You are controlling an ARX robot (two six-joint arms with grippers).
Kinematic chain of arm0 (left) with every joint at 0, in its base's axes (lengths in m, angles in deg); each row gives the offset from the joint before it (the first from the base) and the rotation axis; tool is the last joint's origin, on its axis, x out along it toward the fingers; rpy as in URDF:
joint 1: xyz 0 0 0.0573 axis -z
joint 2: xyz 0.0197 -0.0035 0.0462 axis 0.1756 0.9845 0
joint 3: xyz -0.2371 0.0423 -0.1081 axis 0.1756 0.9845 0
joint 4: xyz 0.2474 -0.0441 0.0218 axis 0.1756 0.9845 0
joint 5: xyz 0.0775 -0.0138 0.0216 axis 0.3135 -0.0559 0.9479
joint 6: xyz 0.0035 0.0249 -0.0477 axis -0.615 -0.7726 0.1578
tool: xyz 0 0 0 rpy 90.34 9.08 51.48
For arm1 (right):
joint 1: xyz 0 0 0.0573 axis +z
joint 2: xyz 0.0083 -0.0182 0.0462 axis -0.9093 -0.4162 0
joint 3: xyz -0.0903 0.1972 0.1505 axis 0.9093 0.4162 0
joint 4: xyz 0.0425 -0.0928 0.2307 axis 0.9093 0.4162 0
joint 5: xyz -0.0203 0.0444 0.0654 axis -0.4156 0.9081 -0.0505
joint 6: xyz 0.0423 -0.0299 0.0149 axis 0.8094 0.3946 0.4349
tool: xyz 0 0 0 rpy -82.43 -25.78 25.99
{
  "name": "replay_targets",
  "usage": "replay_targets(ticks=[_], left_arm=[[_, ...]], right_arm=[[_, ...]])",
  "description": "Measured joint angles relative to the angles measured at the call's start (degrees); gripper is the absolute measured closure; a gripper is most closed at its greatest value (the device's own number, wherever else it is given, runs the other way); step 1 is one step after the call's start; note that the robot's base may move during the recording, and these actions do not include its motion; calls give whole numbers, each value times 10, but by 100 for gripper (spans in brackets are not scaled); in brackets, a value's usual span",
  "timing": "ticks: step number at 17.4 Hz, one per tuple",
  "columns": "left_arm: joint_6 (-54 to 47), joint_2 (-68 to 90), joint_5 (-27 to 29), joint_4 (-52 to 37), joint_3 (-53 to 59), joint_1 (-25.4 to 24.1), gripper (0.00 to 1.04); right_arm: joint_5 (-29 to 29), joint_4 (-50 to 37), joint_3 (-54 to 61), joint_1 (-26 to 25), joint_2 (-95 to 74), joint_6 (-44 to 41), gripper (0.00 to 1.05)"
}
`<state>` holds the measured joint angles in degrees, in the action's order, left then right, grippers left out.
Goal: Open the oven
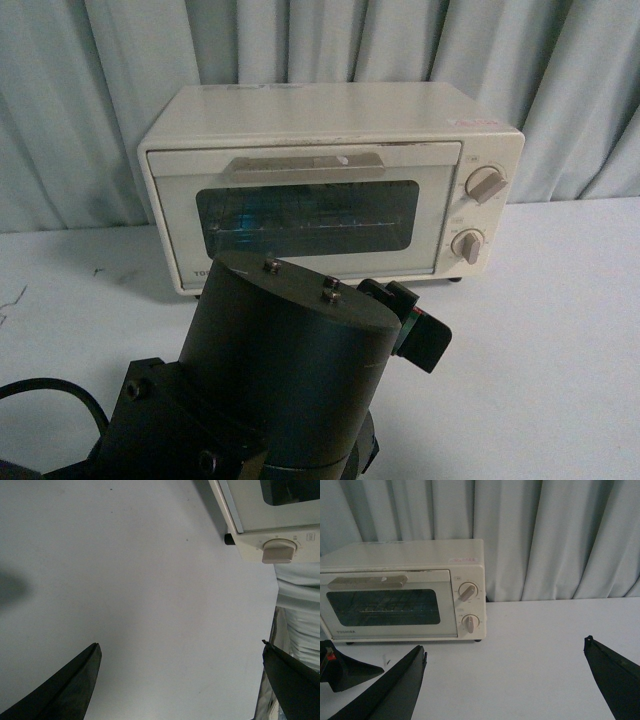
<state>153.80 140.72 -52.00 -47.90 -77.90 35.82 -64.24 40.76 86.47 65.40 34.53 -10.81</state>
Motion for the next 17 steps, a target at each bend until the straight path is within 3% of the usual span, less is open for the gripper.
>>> replay_targets(ticks=[9, 17], left_arm=[[-46, 12, 11, -27, 5, -64, 7], [-49, 53, 19, -30, 5, -67, 7]], right_arm=[[0, 0, 0, 0, 0, 0, 6], [0, 0, 0, 0, 0, 0, 6]])
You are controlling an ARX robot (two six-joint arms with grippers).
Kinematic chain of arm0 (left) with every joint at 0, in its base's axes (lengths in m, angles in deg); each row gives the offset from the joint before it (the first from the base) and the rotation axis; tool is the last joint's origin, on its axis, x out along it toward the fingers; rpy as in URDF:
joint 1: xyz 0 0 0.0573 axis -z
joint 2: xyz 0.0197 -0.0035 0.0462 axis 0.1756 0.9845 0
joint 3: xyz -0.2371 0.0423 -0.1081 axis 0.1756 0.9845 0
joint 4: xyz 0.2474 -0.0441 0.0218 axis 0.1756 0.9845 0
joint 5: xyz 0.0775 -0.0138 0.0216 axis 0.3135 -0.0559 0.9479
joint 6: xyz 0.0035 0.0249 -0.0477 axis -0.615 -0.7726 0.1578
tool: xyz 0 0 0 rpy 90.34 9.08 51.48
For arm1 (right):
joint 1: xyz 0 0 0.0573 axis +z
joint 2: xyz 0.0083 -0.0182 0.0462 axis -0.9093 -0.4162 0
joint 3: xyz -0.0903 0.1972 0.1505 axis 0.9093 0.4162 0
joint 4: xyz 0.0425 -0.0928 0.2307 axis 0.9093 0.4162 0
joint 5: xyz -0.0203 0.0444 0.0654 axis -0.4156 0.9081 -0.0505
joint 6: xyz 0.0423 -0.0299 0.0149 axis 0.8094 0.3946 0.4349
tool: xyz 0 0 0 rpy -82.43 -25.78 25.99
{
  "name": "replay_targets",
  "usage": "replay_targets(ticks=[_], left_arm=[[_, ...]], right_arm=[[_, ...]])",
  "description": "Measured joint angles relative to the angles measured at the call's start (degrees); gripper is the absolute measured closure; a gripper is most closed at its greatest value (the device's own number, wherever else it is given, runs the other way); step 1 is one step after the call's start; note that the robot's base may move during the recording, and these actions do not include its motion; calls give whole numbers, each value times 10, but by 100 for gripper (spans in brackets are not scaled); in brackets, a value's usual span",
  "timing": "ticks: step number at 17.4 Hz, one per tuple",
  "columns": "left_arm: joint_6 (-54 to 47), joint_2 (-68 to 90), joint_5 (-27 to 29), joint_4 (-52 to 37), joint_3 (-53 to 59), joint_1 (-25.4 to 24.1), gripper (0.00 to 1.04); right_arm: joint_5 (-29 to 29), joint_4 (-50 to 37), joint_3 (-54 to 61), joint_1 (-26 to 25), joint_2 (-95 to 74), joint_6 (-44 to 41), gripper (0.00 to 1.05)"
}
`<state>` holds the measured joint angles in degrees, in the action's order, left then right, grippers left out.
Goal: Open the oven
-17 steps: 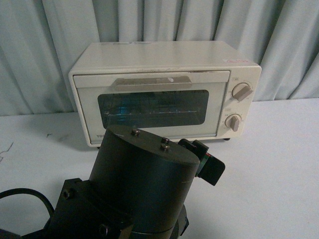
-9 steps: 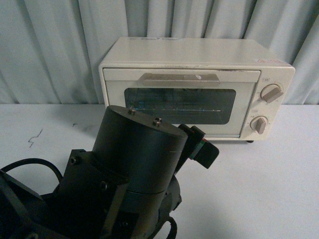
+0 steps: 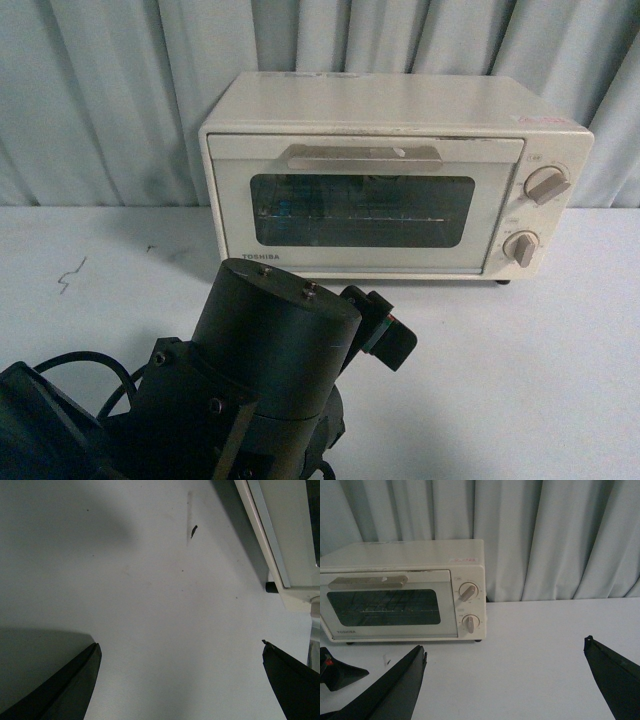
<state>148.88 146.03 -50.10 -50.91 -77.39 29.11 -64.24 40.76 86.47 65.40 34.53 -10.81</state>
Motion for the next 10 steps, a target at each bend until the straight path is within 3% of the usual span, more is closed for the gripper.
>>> replay_targets(ticks=[10], left_arm=[[28, 17, 3, 4, -26, -38, 7]], right_arm=[[0, 0, 0, 0, 0, 0, 6]])
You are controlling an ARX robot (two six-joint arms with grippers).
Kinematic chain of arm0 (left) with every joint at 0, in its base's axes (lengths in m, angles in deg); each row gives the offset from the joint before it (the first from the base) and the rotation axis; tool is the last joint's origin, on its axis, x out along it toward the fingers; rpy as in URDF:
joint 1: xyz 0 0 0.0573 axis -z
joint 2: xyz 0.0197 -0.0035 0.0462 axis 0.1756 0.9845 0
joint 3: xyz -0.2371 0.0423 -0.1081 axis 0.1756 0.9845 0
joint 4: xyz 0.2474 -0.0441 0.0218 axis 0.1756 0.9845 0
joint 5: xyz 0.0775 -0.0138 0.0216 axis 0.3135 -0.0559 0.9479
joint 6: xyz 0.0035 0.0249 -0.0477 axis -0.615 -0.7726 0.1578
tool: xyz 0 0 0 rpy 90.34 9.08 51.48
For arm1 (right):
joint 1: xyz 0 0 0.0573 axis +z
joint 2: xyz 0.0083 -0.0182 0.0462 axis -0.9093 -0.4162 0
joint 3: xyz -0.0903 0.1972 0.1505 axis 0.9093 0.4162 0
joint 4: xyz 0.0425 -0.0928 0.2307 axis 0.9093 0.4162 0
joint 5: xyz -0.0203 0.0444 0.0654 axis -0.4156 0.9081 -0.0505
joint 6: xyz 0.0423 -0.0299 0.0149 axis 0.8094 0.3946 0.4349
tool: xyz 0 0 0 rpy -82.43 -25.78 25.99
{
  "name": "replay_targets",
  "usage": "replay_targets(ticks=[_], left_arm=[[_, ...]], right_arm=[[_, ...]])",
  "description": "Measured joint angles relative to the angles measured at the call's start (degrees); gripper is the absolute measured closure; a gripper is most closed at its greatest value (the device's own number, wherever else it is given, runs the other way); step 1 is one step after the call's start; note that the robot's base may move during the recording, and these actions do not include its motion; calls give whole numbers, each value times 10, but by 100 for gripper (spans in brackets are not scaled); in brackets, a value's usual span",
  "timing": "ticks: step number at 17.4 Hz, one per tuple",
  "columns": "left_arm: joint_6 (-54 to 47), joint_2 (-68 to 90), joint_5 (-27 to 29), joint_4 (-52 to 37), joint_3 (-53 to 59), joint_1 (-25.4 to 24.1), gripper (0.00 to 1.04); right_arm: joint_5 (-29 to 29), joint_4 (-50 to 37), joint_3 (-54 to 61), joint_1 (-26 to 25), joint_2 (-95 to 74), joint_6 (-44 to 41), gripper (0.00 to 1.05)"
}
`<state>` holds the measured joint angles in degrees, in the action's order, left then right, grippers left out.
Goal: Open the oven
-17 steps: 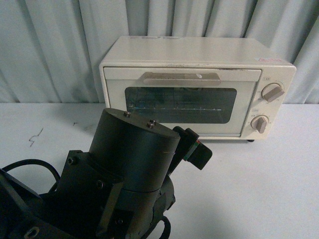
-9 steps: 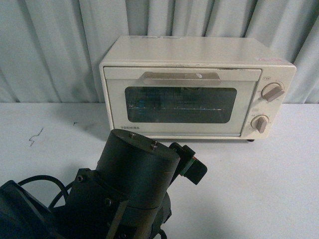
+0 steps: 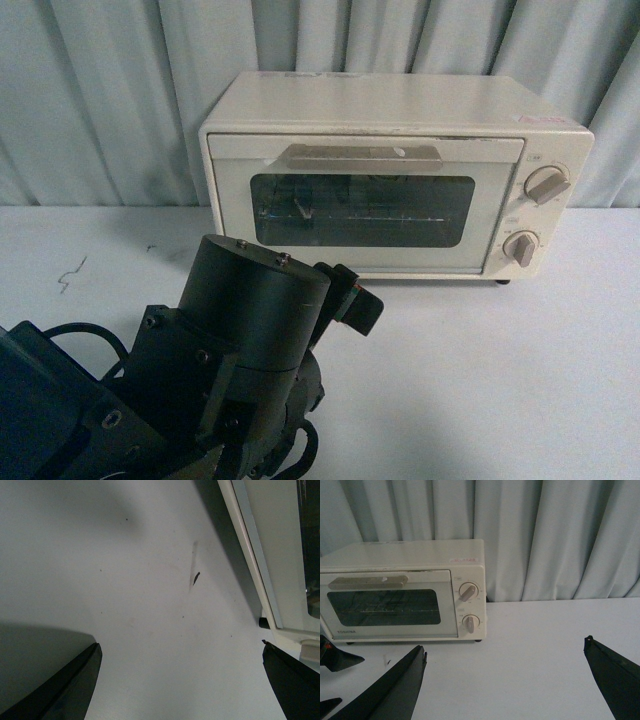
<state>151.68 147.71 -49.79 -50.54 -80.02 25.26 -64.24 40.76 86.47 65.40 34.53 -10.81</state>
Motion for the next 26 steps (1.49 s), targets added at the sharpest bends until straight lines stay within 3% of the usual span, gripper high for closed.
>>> replay_targets(ticks=[9, 22, 23, 24, 25, 26], left_arm=[[5, 0, 4, 4, -2, -49, 7], [4, -17, 8, 21, 14, -49, 7], [4, -17, 7, 21, 14, -49, 7], [4, -17, 8, 22, 14, -49, 7], [4, -17, 8, 22, 14, -49, 7], [4, -17, 9, 22, 14, -49, 7]], right_arm=[[0, 0, 0, 0, 0, 0, 6], [0, 0, 0, 0, 0, 0, 6], [-12, 14, -2, 3, -3, 5, 6], [-86, 94, -30, 38, -33, 50, 6], [-209, 172, -75, 111, -127, 129, 6], [-274, 194, -86, 151, -162, 191, 6]])
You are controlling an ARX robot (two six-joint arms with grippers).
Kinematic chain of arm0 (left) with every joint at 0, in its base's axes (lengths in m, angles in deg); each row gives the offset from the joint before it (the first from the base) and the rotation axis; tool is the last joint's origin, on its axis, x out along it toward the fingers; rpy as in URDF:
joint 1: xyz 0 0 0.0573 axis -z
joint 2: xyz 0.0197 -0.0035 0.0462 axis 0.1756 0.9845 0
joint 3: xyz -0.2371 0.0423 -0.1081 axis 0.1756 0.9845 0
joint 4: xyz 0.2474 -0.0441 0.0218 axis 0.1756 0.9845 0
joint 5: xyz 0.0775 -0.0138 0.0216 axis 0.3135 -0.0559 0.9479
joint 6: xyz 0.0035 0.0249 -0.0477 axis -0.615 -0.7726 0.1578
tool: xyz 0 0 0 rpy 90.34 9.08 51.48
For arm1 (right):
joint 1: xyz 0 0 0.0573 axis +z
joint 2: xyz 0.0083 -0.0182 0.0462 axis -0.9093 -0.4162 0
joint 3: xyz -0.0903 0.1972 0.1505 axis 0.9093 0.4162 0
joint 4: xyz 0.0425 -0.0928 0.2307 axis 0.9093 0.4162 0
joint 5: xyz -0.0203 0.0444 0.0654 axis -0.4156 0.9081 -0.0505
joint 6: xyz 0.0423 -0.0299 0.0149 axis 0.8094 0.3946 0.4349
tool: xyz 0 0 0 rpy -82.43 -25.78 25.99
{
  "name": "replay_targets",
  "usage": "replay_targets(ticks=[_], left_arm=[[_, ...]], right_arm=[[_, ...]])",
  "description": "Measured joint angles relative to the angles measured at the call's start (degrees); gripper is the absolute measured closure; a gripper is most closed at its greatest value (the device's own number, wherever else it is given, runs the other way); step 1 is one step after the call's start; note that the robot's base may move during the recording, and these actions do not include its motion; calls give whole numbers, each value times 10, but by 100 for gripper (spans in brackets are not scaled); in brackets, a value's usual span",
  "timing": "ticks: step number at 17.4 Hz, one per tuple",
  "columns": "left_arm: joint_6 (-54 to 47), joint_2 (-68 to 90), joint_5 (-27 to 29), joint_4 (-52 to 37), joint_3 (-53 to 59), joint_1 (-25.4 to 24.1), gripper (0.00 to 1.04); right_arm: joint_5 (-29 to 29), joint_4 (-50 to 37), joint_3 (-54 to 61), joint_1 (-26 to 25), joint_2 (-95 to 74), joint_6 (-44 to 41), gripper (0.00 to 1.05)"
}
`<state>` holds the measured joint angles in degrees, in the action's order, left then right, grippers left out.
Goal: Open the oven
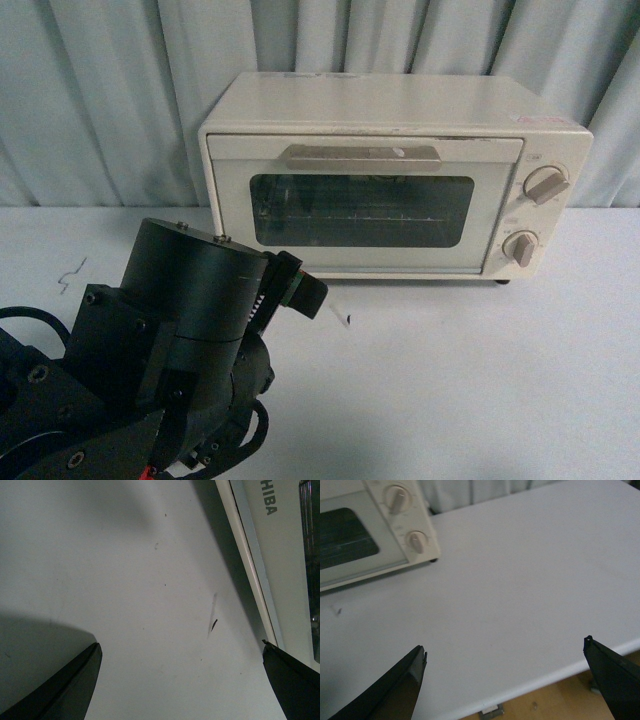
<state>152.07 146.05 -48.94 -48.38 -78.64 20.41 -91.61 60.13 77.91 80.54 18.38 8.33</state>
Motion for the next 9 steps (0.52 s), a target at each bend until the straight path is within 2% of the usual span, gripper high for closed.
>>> replay_targets(ticks=[1, 3, 4, 5, 9], left_arm=[[0, 0, 0, 0, 0, 0, 7], [0, 0, 0, -1, 0, 0, 7], [0, 0, 0, 0, 0, -2, 7], [0, 0, 0, 0, 0, -3, 7], [0, 0, 0, 0, 0, -3, 7]], right_arm=[[-41, 12, 0, 21, -6, 37, 7], [-85, 10, 4, 31, -7, 73, 13], [-124, -40, 5, 13, -23, 93, 24], [-116, -103, 5, -13, -59, 85, 33], [-20, -417, -17, -130, -339, -47, 74]])
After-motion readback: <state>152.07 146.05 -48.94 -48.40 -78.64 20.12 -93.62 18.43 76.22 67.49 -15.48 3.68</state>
